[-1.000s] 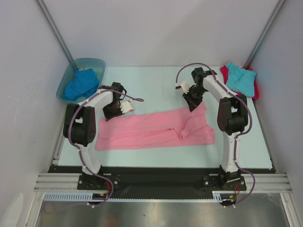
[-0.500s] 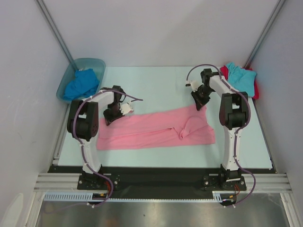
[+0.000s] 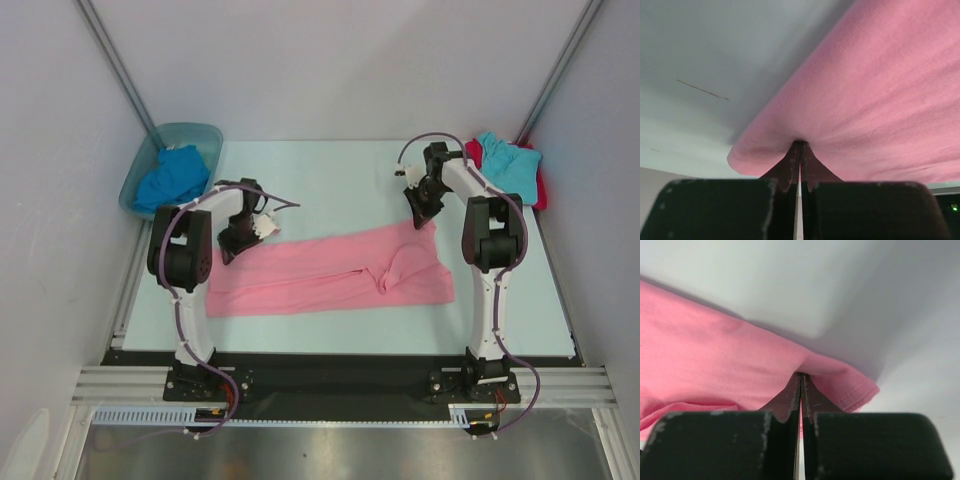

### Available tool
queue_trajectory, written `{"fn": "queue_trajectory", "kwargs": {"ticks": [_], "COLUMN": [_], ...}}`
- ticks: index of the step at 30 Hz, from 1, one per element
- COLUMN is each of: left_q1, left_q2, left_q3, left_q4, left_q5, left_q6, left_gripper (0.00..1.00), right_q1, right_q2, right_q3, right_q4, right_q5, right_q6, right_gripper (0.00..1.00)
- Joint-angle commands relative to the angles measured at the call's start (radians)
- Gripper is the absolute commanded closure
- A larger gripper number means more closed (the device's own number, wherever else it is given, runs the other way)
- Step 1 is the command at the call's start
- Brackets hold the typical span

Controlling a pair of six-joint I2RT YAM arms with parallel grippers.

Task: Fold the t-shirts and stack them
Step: Fold the tshirt

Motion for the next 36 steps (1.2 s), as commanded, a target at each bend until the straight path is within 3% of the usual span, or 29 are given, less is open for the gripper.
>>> {"fn": "queue_trajectory", "kwargs": {"ticks": [1, 8, 19, 36], "left_q1": [0.033, 0.039, 0.032, -0.019], "left_q2": [0.105, 0.205, 0.329, 0.349], "left_q3": [0.013, 0.174, 0.485, 0.565], "left_q4": [0.160, 0.124, 0.047, 0.060], "left_q5": [-0.095, -0.216, -0.265, -0.293], "left_q6": [-0.025, -0.065, -0.106, -0.100], "left_gripper": [1.00, 1.00, 1.00, 1.00], "right_q1": [0.000, 0.000, 0.003, 0.000], "right_q2": [0.059, 0.097, 0.128, 0.185], "right_q3": [0.022, 0.108, 0.192, 0.251], "right_q4": [0.210, 0.251, 0.284, 0.322], "right_q5": [0.086, 0.177, 0.231, 0.254], "right_q6": [0.039, 0.062, 0.050, 0.033], "right_gripper": [1.00, 1.00, 1.00, 1.00]}}
